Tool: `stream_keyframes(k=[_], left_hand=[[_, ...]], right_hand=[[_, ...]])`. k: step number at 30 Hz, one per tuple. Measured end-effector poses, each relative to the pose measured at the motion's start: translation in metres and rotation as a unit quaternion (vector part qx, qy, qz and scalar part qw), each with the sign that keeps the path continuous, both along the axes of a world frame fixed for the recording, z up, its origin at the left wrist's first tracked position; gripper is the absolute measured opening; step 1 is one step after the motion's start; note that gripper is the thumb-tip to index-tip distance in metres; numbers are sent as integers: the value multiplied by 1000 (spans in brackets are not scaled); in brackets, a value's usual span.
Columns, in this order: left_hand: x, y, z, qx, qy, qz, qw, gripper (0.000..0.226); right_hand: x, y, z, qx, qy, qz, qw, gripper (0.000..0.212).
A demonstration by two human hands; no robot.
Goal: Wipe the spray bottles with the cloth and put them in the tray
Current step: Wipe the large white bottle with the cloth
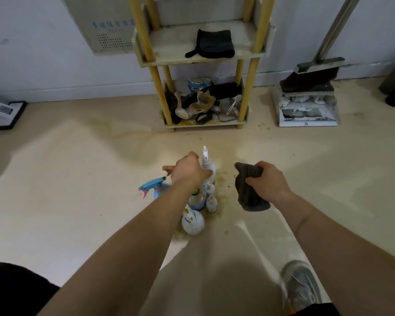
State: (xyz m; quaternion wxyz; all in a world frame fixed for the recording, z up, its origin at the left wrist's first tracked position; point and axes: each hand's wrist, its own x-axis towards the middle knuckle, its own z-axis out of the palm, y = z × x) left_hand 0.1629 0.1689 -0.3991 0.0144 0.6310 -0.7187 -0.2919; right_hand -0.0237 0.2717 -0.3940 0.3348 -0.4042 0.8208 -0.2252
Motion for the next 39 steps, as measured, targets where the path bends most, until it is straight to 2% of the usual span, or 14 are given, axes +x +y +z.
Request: stream_keyframes(k=[3, 5, 17, 21, 26, 31, 36, 39], left_hand=[[-8, -13, -20, -31, -73, -30, 996, 45], [-10, -22, -29, -44, -88, -43, 994, 40], [-23, -47, -44, -70, -30, -81, 994, 26], [-24, -49, -15, -76, 58, -66, 993, 26], [-12, -48, 57, -46, 203, -60, 976, 30], [15, -27, 150, -22, 332, -82, 939, 22], [47, 7, 222, 18, 442, -62, 895, 15], [59, 26, 242, 57, 483, -44, 873, 18]], right_hand=[[-5, -11, -19, 10, -5, 2, 1000, 11], [-9, -18, -30, 19, -11, 7, 1000, 11], [-14, -34, -45, 12, -43, -9, 999, 10], [-18, -38, -20, -13, -45, -20, 999, 9], [-16, -39, 45, -70, -45, -39, 996, 9], [3, -28, 140, -180, -124, -61, 974, 9], [41, 2, 215, -253, -264, -10, 931, 3], [65, 22, 225, -275, -277, 86, 917, 20]])
